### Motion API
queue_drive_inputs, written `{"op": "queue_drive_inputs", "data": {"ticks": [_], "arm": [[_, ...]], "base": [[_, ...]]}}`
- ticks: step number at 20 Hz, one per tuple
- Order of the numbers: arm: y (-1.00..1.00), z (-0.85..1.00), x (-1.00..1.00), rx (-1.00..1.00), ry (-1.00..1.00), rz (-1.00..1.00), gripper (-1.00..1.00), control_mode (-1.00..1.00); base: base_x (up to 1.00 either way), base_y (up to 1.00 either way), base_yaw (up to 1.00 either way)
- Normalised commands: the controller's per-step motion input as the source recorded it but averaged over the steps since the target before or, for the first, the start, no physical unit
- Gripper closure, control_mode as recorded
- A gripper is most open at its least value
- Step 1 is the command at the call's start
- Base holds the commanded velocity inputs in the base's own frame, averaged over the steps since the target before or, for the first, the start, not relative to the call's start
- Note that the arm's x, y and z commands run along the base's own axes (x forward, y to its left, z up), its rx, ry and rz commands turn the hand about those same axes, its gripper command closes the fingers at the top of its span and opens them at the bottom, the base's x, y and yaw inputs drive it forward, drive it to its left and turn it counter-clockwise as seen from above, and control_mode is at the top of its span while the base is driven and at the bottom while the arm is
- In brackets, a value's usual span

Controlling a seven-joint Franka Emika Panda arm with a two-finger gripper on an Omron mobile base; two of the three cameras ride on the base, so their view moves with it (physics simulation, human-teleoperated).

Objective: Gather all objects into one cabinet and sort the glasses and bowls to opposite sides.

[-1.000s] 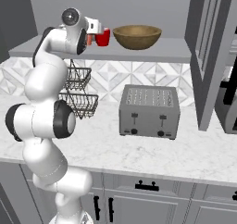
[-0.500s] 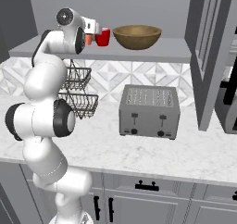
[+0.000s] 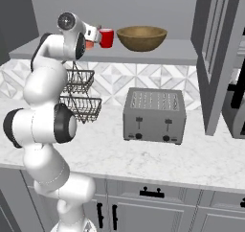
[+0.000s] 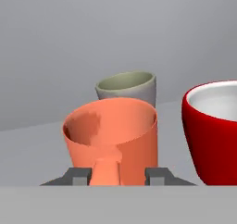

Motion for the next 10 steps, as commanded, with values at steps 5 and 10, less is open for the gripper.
{"op": "queue_drive_inputs", "data": {"ticks": [5,10], "arm": [[0.0,-0.05,0.0,0.07,0.0,0.0,-1.0,-1.0],[-0.06,0.05,-0.21,0.1,-0.02,0.0,-1.0,-1.0]], "base": [[0.0,0.0,0.0],[0.0,0.0,0.0]]}}
